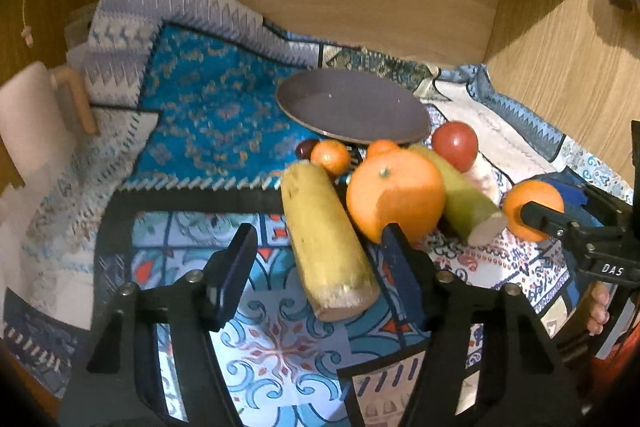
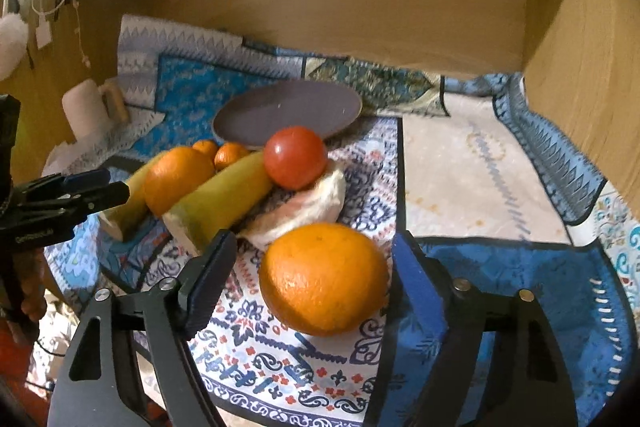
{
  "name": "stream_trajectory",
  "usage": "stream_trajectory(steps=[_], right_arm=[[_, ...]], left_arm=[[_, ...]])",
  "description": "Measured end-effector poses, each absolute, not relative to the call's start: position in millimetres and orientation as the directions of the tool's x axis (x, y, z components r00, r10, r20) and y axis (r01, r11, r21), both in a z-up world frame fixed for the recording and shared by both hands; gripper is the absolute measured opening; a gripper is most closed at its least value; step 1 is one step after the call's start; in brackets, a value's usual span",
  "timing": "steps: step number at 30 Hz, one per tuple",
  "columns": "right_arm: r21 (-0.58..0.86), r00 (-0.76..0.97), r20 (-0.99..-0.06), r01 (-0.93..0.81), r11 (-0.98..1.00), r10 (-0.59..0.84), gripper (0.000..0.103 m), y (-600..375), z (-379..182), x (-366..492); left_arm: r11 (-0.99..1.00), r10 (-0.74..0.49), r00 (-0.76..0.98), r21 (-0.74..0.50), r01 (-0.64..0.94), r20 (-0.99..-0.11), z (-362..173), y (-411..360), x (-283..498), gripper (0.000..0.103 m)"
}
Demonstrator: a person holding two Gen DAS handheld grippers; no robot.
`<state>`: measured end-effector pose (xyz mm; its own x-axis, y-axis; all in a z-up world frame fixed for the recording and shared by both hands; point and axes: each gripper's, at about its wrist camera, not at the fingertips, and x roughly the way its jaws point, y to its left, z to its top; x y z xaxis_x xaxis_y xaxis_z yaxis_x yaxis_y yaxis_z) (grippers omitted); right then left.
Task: Organize fruits
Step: 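Grasp the yellow cob with the left tool while the right tool grasps the large orange, then lift and carry the yellow cob and large orange onto the brown plate with both tools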
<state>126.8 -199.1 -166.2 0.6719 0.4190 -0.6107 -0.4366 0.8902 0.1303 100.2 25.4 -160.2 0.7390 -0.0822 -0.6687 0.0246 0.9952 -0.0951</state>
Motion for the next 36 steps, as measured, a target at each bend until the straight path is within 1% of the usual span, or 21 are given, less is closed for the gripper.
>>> stream_trajectory(steps=[8,10,12,13,15,16,17,19,23,27,32,36], right_arm=[[0.147,0.638,-0.645,-0.437,0.888,0.420,0.077,-199.8,-180.1,134.6],[0.150,0.633,-0.649,-0.437,0.887,0.422,0.078,-199.7,-182.6,135.2],[0.141,0.637,-0.647,-0.439,0.887,0.418,0.077,-198.3,-181.4,133.6],[0.140,0.637,-0.646,-0.444,0.885,0.421,0.077,-197.9,-180.9,133.0],[0.146,0.630,-0.646,-0.452,0.880,0.431,0.072,-197.3,-180.8,132.8],[0.139,0.635,-0.646,-0.448,0.883,0.423,0.066,-197.0,-180.5,133.0],[0.134,0.638,-0.645,-0.447,0.885,0.420,0.063,-197.2,-180.6,132.9],[0.149,0.634,-0.643,-0.447,0.882,0.430,0.063,-199.3,-180.9,133.2],[0.167,0.630,-0.638,-0.447,0.879,0.442,0.063,-201.4,-180.2,133.8],[0.166,0.637,-0.633,-0.444,0.881,0.440,0.063,-201.1,-180.2,134.8],[0.190,0.633,-0.629,-0.437,0.879,0.451,0.062,-205.7,-179.7,137.8],[0.190,0.644,-0.626,-0.422,0.886,0.441,0.062,-207.9,-179.2,141.3]], left_arm=[[0.997,-0.043,0.716,-0.074,-0.013,-0.697,-177.6,22.9,109.4,0.064],[0.997,-0.044,0.718,-0.081,-0.018,-0.695,-178.7,22.6,110.9,0.061],[0.996,-0.050,0.720,-0.085,-0.012,-0.692,-177.8,21.8,112.1,0.054],[0.996,-0.057,0.719,-0.090,-0.008,-0.693,-177.5,21.6,112.5,0.052],[0.995,-0.073,0.716,-0.099,0.005,-0.694,-177.1,21.2,113.2,0.047],[0.995,-0.072,0.715,-0.096,0.007,-0.695,-176.9,20.7,113.6,0.047],[0.996,-0.072,0.715,-0.093,0.010,-0.696,-176.9,20.5,113.8,0.047],[0.995,-0.077,0.711,-0.095,0.015,-0.699,-176.2,21.5,114.0,0.046],[0.995,-0.075,0.710,-0.096,0.011,-0.700,-170.9,30.3,111.3,0.040],[0.991,-0.102,0.696,-0.133,0.010,-0.711,-168.6,45.5,108.4,0.039],[0.993,-0.111,0.662,-0.113,0.041,-0.741,-165.8,49.9,111.6,0.039],[0.993,-0.122,0.625,-0.095,0.076,-0.771,-170.4,47.5,129.4,0.040]])
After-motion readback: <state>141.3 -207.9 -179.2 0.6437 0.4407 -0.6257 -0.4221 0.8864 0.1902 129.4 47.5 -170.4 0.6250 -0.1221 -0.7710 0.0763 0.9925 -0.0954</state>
